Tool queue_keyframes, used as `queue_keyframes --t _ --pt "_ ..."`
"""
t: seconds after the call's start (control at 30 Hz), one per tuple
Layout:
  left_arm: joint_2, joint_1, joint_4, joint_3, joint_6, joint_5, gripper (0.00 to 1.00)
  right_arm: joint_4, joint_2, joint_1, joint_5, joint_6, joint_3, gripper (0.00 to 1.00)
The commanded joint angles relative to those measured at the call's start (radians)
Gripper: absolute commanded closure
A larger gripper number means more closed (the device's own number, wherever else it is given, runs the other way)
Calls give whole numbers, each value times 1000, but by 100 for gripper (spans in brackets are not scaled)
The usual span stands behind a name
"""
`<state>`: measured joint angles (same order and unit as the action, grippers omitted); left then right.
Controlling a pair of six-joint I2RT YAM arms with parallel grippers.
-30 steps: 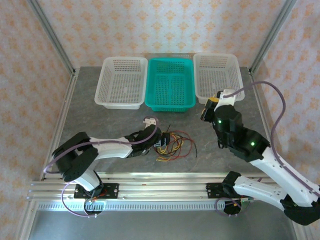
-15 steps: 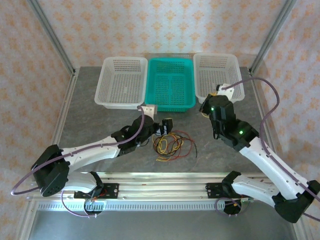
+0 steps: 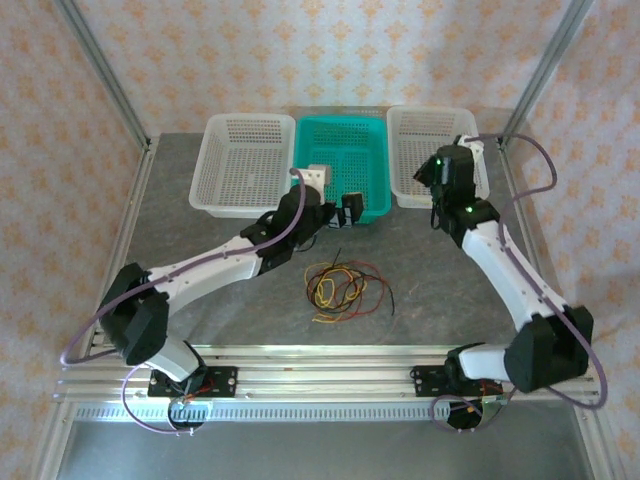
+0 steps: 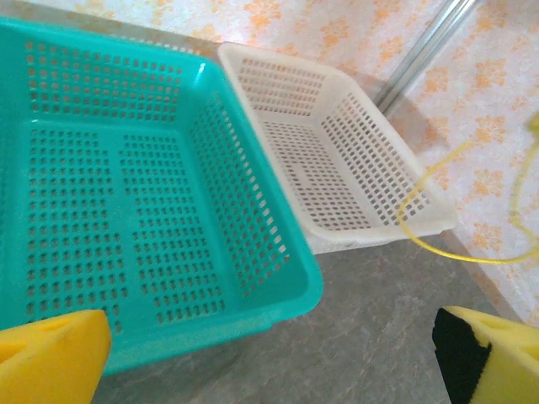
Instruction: Untangle the cables
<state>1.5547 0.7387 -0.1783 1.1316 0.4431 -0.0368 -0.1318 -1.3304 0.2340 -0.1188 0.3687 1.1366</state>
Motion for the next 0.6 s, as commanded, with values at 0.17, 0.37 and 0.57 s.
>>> queue_keyframes --t 0.17,0.37,0.57 --pt "168 -36 5 234 -57 72 1 110 -244 -101 138 83 197 100" --pt "285 -78 -8 347 -52 126 0 80 -451 -137 148 92 355 100" --pt "410 -118 -12 459 -25 182 1 -11 -660 -157 160 95 563 100"
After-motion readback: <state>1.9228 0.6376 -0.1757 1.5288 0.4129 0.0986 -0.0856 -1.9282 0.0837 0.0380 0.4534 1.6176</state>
